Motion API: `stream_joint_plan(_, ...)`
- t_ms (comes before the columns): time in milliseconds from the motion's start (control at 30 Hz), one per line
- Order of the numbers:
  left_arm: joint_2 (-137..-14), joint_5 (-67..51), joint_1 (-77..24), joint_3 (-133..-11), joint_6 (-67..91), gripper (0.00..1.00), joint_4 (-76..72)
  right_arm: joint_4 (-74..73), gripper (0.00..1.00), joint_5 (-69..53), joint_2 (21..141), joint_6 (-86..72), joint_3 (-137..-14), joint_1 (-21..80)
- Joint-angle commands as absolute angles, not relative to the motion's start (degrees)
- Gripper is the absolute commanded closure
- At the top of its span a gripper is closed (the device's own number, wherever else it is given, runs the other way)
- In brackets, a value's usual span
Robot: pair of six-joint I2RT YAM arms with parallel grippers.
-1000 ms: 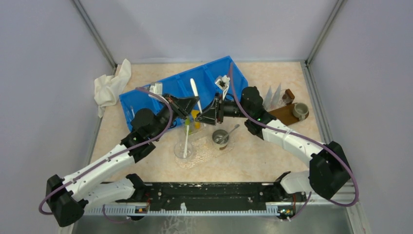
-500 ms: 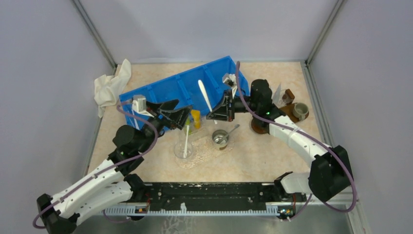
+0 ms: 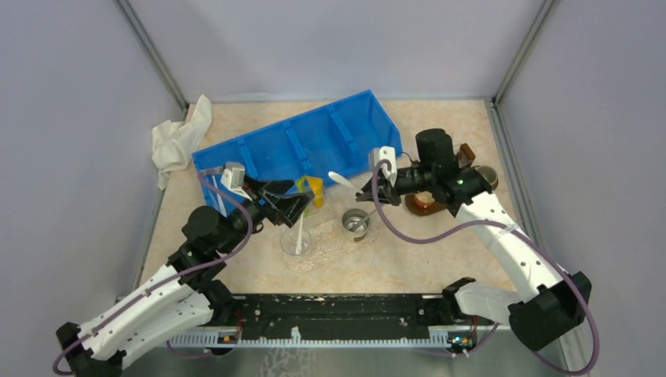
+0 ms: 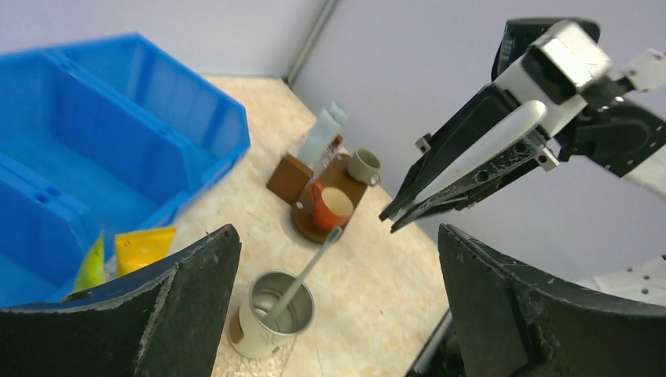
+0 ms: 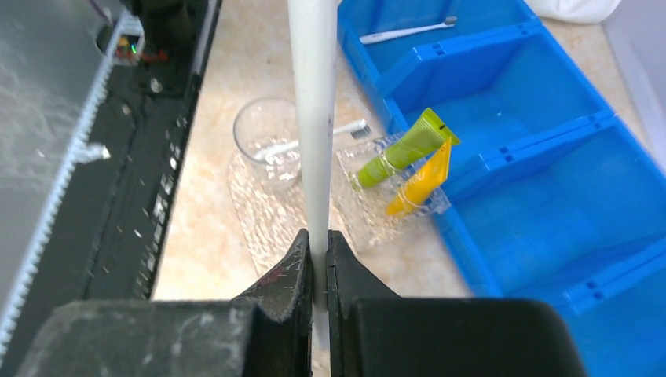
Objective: Prepare toiletry sets of a toothbrush and toothpaste on the tray
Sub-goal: Place the toothbrush in the cup.
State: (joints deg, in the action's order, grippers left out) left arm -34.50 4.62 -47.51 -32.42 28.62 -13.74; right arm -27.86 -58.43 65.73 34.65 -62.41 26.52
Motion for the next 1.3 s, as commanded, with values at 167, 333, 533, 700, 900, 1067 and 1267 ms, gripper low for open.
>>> stream_joint_plan(167,-39.1,-8.7,-46.1,-32.5,39.6,0.01,-14.8,-52.9,1.0,-54.8,58.2,81.8,-64.2,25.8)
stream_joint_plan(333,-43.9,-18.8,-45.2,-33.5,46.6,0.02,-20.2,-57.4,1.0,-50.1,55.7,94.9,-62.5,25.9)
stream_joint_plan(533,-52.5,-29.2,-45.1,-36.2,51.5,0.03,-23.5,-58.4,1.0,-42.9,55.7,100.5,-63.7,25.9)
stream_joint_plan(700,-58.6,-34.0,-45.7,-40.1,54.2,0.04,-23.6,-57.9,1.0,-34.9,56.8,101.1,-65.9,27.5)
stream_joint_plan(900,-66.3,-34.6,-48.9,-44.9,55.0,0.1,-22.8,-55.9,1.0,-23.3,58.4,98.8,-67.1,32.7)
stream_joint_plan(1067,-71.6,-31.5,-52.1,-50.8,50.1,0.28,-12.5,-56.2,1.0,-21.7,58.5,97.7,-68.9,33.6)
stream_joint_plan(1267,-75.2,-28.5,-54.0,-56.0,44.0,0.46,-2.6,-55.9,1.0,-19.1,58.4,97.6,-68.3,35.2)
